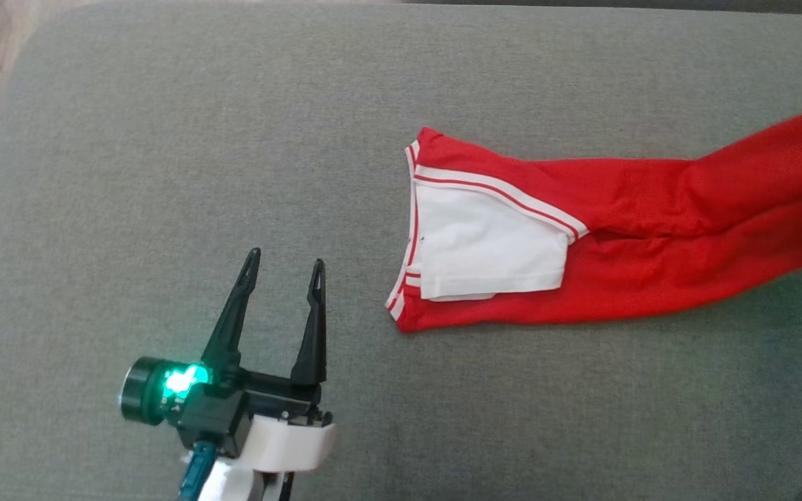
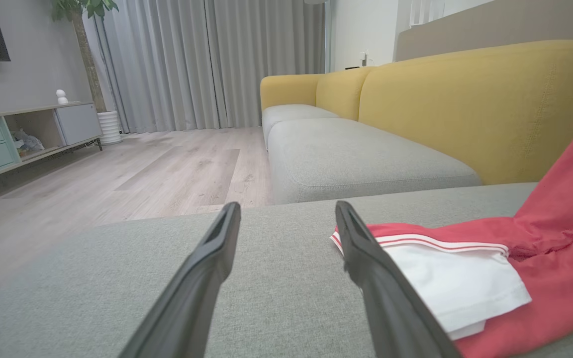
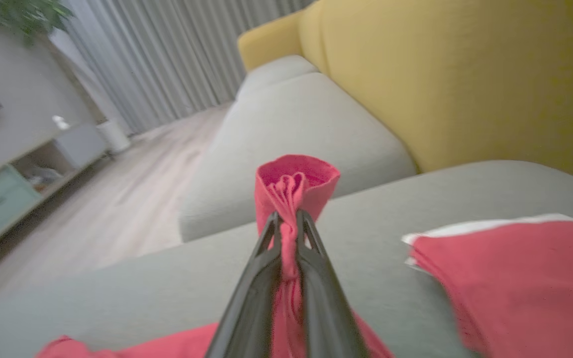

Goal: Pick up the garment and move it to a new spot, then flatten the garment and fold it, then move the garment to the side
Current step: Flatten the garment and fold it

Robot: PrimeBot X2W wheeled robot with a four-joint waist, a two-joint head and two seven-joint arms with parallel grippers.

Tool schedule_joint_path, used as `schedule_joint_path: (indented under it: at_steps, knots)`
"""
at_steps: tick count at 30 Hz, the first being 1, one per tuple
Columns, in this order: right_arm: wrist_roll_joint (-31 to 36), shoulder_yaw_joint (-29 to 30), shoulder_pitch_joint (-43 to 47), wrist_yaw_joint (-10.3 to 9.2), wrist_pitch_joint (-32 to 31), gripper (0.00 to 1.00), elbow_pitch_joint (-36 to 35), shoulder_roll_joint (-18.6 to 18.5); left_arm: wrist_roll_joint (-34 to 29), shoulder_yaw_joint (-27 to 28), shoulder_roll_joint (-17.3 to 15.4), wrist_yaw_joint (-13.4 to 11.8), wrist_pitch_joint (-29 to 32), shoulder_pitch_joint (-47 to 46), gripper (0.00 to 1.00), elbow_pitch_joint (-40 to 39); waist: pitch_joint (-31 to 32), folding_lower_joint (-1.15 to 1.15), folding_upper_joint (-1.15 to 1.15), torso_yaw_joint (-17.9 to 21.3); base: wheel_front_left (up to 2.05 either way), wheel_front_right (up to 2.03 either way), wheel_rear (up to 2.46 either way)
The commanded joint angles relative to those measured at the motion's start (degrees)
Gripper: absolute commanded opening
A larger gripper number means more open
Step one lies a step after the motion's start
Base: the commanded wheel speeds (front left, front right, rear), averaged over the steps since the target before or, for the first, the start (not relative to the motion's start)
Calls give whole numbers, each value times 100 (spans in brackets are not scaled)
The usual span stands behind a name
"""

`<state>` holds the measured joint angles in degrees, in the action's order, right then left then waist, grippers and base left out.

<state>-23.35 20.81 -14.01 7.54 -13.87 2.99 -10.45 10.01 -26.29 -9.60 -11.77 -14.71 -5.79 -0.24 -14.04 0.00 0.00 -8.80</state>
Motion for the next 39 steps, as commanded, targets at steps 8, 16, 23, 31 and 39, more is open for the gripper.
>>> schedule_joint_path:
  at_steps: [8, 16, 23, 31, 39]
  knots:
    - [-260, -1116, -280, -5, -342, 0, -1311, 733, -143, 358, 306, 275, -29, -84, 100, -54, -11, 0, 0, -389, 0, 0, 0]
    - [-997, -2739, -521, -5, 540, 0, 108, 756, -216, 429, 530, 526, -29, -82, 100, 79, -61, 0, 0, -1051, 0, 0, 0]
    - [-1315, -3554, -796, -5, 1164, 0, 1187, 757, -246, 490, 614, 621, -29, -32, 100, 132, -122, 0, 0, -1398, 0, 0, 0]
    - [-1872, -4584, -1096, -5, 1470, 100, 1844, 757, -322, 611, 647, 673, -29, -3, 100, 119, -180, 0, 0, -1244, 0, 0, 0]
    - [-1814, -5188, -1151, -5, 2142, 100, 1276, 757, -491, 850, 613, 726, -29, -2, 100, 33, -102, 0, 0, -439, 0, 0, 0]
